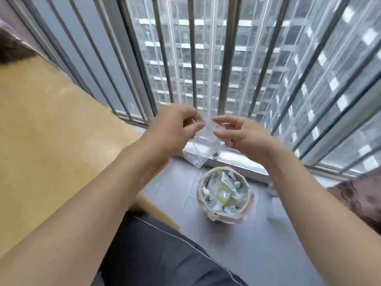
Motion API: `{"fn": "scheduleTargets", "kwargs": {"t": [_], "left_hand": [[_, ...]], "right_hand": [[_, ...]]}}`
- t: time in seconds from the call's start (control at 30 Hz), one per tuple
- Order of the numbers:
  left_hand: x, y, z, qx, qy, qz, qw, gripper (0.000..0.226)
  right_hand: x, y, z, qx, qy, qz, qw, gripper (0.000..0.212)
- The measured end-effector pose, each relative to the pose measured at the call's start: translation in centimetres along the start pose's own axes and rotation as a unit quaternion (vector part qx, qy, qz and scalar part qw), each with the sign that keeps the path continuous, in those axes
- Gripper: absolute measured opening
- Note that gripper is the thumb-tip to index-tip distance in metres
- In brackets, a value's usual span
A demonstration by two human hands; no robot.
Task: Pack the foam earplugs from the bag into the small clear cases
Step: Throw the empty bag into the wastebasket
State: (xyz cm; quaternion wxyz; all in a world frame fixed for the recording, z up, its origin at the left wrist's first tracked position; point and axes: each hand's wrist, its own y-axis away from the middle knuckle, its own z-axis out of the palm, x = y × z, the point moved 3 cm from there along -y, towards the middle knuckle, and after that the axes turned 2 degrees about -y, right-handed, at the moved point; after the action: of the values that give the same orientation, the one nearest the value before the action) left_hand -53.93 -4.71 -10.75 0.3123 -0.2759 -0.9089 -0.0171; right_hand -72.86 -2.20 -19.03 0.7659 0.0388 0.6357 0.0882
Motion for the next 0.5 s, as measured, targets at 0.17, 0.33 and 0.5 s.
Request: {"fn": "scheduleTargets", "kwargs": {"t": [0.17,0.33,0.5], "left_hand": [[1.3,-2.1,10.8,-0.122,-0.128,0.058,0.983,0.023],[-1.9,-0.5,16.8,-0.145,-0.134,-0.047,0.979,0.040],[-5.2,1.9,19.4,-0.215,-0.094,-0.088,0.968,0.043]], "right_hand": [[7.7,2.3,-6.2,-0.036,-0.001,0.115,0.993,0.024],[16.4,2.3,-10.7,0.169,0.093,0.200,0.961,0.021],[25.9,1.3,-11.9,0.296,0.020,0.323,0.899,0.023]]}}
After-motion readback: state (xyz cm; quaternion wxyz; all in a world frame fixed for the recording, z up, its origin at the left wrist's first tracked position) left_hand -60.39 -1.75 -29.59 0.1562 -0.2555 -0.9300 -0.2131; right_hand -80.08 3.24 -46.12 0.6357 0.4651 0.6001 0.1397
